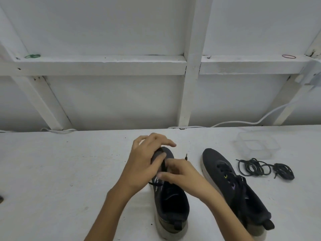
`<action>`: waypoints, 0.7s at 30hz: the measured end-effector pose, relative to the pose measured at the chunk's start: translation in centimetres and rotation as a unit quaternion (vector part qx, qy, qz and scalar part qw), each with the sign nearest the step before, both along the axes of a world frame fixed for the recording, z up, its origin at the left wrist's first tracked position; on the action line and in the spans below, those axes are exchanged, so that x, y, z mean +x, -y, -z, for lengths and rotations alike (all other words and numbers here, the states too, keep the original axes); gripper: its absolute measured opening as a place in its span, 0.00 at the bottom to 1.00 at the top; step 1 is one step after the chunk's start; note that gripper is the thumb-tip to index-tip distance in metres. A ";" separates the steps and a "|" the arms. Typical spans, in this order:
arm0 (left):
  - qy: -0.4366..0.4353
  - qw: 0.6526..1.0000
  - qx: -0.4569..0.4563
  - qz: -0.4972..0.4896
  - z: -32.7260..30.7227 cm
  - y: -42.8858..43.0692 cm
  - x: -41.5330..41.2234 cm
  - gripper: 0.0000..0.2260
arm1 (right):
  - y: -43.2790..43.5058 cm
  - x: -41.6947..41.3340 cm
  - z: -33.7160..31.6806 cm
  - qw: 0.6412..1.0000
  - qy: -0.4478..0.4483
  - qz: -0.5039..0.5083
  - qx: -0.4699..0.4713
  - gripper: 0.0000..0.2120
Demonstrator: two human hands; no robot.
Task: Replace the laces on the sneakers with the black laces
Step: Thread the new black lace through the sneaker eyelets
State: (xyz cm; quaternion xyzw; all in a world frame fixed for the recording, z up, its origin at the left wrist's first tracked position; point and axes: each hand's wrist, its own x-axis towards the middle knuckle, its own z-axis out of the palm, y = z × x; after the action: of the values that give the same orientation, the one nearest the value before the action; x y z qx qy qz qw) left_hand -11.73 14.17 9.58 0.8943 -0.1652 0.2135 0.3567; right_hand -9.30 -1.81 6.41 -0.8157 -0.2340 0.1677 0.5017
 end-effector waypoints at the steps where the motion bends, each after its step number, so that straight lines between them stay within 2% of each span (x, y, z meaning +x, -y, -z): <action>1: 0.033 0.999 -0.008 -0.036 0.5 0.3 0.3 0.16 | -0.4 0.2 -0.2 1.000 0.007 0.010 -0.007 0.13; 2: 0.052 0.994 -0.044 -0.081 1.1 0.6 0.3 0.16 | -0.6 0.5 -0.3 1.000 0.009 0.025 -0.008 0.16; 4: 0.038 0.968 -0.194 -0.154 2.9 1.3 -0.6 0.19 | -0.2 0.9 -0.9 0.999 0.004 0.049 0.000 0.17; 6: -0.038 0.927 -0.339 -0.158 5.3 2.3 -2.3 0.29 | 0.3 1.5 -1.4 0.998 0.009 0.063 0.010 0.16; 7: -0.090 0.914 -0.369 -0.144 6.6 3.0 -3.1 0.36 | 0.5 1.8 -1.6 0.998 0.015 0.066 0.009 0.16; 9: -0.183 0.905 -0.367 -0.113 9.0 4.1 -4.0 0.45 | 0.6 2.2 -2.1 0.998 0.022 0.062 -0.004 0.16; 11: -0.229 0.904 -0.343 -0.110 10.5 4.8 -3.7 0.48 | 0.3 2.5 -2.7 0.999 0.024 0.047 -0.012 0.14; 15: -0.234 0.906 -0.326 -0.131 11.2 5.3 -2.3 0.49 | -0.6 2.8 -3.2 1.000 0.000 0.017 0.015 0.20; 18: -0.245 0.907 -0.314 -0.139 11.2 5.3 -2.0 0.49 | -0.7 3.0 -4.0 1.000 -0.012 0.013 0.026 0.19; 21: -0.252 0.909 -0.305 -0.134 11.2 5.2 -2.1 0.50 | -0.6 3.2 -5.1 0.996 -0.040 0.014 0.081 0.17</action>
State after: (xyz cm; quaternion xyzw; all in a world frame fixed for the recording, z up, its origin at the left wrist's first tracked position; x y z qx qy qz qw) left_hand -13.87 9.02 -1.58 0.7795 0.1244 0.0669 0.6103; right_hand -6.11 -1.20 11.53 -0.7685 -0.2149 0.1738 0.5771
